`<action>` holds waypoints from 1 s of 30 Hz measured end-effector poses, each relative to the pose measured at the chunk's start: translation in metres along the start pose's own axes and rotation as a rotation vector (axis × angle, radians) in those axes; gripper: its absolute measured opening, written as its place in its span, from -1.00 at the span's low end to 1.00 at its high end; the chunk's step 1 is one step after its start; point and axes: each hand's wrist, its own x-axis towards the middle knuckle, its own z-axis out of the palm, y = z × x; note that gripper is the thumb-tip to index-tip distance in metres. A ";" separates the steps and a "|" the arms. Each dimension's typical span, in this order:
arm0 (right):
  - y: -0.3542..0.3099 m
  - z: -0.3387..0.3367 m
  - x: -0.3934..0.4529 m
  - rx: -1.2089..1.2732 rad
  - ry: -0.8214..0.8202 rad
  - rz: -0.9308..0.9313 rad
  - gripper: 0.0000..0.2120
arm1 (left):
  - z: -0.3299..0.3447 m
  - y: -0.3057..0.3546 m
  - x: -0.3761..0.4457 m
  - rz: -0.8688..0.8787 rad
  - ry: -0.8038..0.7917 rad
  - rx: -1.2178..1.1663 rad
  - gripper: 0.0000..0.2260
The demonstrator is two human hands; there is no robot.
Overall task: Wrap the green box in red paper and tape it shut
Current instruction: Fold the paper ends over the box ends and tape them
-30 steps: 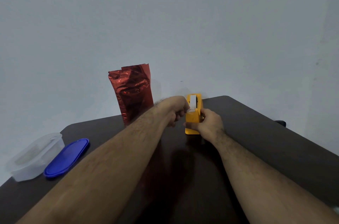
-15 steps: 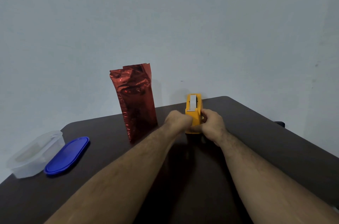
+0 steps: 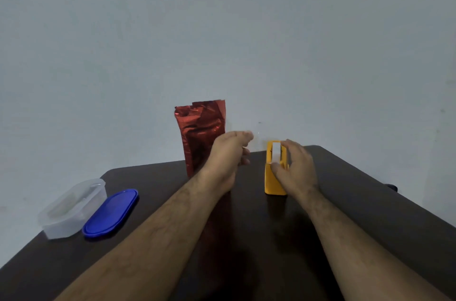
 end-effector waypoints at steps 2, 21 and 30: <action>-0.024 0.008 0.003 0.187 0.097 -0.042 -0.68 | -0.020 0.025 -0.008 0.106 -0.028 -0.065 -0.95; -0.139 0.099 0.077 0.909 -0.371 0.324 -0.84 | -0.131 0.018 0.021 0.381 0.399 -0.036 -0.67; -0.129 0.105 0.071 0.909 -0.386 0.111 -0.81 | -0.152 0.053 0.043 0.413 0.397 0.040 -0.93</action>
